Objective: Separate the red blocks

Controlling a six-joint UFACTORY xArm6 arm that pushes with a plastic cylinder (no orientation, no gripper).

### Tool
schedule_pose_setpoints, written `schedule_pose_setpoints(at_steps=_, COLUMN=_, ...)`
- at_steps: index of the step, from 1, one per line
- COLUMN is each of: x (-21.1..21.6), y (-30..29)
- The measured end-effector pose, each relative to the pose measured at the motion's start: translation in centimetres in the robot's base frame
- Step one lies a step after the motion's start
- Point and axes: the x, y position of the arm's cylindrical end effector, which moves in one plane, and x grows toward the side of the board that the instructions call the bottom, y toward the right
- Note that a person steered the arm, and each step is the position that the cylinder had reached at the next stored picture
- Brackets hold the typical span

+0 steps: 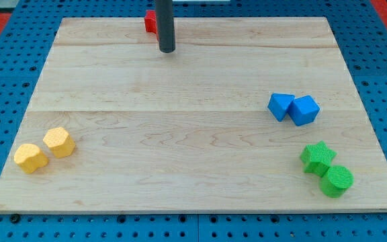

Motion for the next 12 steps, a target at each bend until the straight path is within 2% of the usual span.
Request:
schedule_pose_setpoints(at_steps=1, x=-2.7, y=6.0)
schedule_pose_setpoints(at_steps=2, x=-6.0, y=8.6)
schedule_pose_setpoints(at_steps=3, x=-8.5, y=5.1)
schedule_pose_setpoints(at_steps=4, x=-8.5, y=-1.6)
schedule_pose_setpoints(at_steps=5, x=-7.5, y=-5.2)
schedule_pose_setpoints(at_steps=6, x=-6.2, y=-5.3)
schedule_pose_setpoints(at_steps=7, x=-5.0, y=-9.2)
schedule_pose_setpoints(at_steps=8, x=-4.8, y=-10.2)
schedule_pose_setpoints(at_steps=12, x=-6.1, y=-4.0)
